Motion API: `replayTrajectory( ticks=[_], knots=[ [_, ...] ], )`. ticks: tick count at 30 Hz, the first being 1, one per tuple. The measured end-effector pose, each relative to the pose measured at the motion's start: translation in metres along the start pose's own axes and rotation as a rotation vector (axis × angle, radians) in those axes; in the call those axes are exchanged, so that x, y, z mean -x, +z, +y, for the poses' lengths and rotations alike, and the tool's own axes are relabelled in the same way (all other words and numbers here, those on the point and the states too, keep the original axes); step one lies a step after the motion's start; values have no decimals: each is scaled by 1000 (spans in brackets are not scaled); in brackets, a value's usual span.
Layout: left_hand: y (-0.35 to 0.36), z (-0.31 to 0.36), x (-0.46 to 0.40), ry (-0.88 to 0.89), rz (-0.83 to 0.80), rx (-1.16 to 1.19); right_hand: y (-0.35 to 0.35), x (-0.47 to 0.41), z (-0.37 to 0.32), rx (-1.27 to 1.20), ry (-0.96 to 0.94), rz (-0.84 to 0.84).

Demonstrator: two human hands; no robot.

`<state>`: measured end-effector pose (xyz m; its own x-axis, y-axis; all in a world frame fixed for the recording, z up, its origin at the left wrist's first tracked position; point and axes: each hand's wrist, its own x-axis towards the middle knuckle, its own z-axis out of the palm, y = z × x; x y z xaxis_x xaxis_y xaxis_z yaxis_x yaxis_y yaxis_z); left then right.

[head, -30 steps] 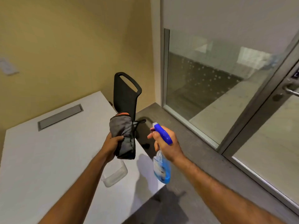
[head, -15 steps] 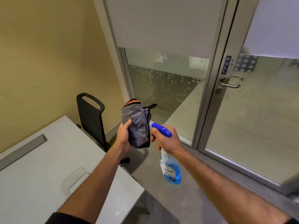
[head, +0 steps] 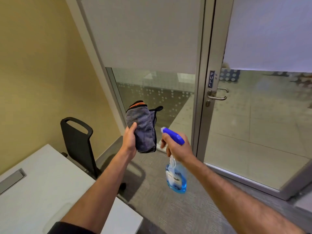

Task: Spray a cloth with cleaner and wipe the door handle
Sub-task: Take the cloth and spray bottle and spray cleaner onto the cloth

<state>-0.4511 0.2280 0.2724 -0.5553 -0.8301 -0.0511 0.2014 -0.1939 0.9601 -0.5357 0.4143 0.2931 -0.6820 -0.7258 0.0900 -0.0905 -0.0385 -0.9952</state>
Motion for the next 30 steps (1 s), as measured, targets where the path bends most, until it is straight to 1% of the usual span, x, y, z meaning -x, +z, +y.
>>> replayTrajectory(
  ticks=[2,6,10,12,14,20,23,28,30],
  knots=[
    [4,-5,-1,-7,-8,5,-4,-8,-10,-19,-25,-2],
    [9,-6,-5,1,-3,24,0,-9,-11,-5,-14,-76],
    [8,1,-9,10,2,27,1,3,12,56,89,-159],
    [6,6,-10,1,9,26,0,6,20,70,140,-108],
    [6,8,-11,0,5,22,-3,5,19,50,146,-32],
    [9,7,-7,2,-15,11,-10,-13,-7,-12,17,-1],
    [12,7,-6,6,-21,12,-4,-16,-13,-18,-20,-48],
    [10,14,-7,25,-21,9,3,-7,1,37,14,-112],
    [9,17,-7,29,-20,6,4,-4,9,63,56,-117]
  ],
)
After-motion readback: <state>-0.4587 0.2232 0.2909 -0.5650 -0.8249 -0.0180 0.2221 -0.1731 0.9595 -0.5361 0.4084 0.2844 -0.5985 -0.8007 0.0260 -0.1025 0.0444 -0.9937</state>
